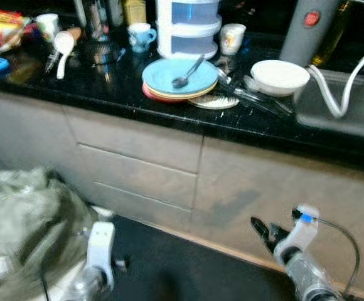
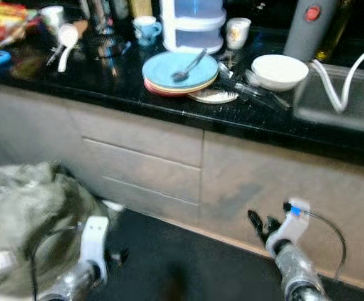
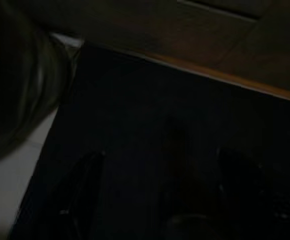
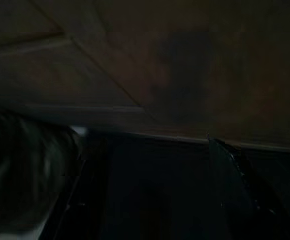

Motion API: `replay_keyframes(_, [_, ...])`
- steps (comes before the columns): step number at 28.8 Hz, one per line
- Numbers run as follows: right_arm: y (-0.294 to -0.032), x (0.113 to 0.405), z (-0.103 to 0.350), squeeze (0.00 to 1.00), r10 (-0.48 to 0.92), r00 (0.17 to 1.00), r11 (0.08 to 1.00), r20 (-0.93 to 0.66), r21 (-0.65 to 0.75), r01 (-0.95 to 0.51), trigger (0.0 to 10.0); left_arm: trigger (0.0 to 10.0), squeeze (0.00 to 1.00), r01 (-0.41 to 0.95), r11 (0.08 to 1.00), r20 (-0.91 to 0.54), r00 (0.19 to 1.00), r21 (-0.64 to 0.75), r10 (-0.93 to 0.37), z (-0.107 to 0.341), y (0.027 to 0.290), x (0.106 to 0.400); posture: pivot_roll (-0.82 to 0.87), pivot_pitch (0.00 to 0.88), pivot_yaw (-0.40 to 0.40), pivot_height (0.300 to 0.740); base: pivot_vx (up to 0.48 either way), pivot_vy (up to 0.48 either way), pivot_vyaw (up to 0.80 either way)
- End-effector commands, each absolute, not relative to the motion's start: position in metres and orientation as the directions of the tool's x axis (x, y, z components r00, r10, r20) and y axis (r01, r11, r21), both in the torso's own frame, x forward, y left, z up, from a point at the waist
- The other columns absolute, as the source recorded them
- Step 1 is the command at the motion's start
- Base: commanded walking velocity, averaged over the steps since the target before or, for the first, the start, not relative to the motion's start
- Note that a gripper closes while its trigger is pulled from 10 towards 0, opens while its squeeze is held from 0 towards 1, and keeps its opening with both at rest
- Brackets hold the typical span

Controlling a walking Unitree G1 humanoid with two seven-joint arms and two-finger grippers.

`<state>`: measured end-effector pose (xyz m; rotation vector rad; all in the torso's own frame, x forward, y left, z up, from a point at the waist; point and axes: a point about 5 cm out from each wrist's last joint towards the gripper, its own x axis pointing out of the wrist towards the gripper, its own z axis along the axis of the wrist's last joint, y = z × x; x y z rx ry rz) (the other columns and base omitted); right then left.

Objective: Kitchen organization

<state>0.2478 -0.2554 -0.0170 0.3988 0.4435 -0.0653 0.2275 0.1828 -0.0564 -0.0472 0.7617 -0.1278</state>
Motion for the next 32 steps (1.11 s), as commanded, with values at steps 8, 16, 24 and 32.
replay_keyframes(8, [-0.2485, 0.2368, -0.0302, 0.0, 0.015, 0.864, 0.92, -0.503, 0.346, 0.186, 10.0, 10.0, 0.0, 0.058, 0.992, -0.709, 0.695, -0.109, -0.118, -0.0602, 0.1858, 0.2223, 0.02, 0.034, -0.02, 0.74, 0.0, -0.426, 0.0])
replay_keyframes(16, [-0.2495, 0.239, -0.0288, 0.0, 0.004, 0.862, 0.923, -0.506, 0.334, 0.192, 10.0, 10.0, 0.0, 0.035, 0.993, -0.71, 0.696, -0.116, -0.108, -0.0603, 0.1848, 0.2228, 0.01, 0.037, -0.02, 0.74, 0.0, -0.035, 0.0])
replay_keyframes(24, [-0.2481, 0.2356, -0.0326, 0.0, -0.009, 0.847, 0.927, -0.532, 0.312, 0.206, 10.0, 10.0, 0.0, 0.021, 0.99, -0.707, 0.698, -0.138, -0.113, -0.0606, 0.1837, 0.2224, 0.01, 0.038, -0.021, 0.74, 0.0, 0.0, 0.0])
replay_keyframes(32, [-0.2493, 0.2341, -0.0342, 0.0, -0.03, 0.837, 0.919, -0.547, 0.315, 0.239, 10.0, 10.0, 0.0, 0.035, 0.99, -0.703, 0.701, -0.138, -0.122, -0.0597, 0.1827, 0.2239, 0.02, 0.04, -0.022, 0.74, 0.0, 0.0, 0.0])
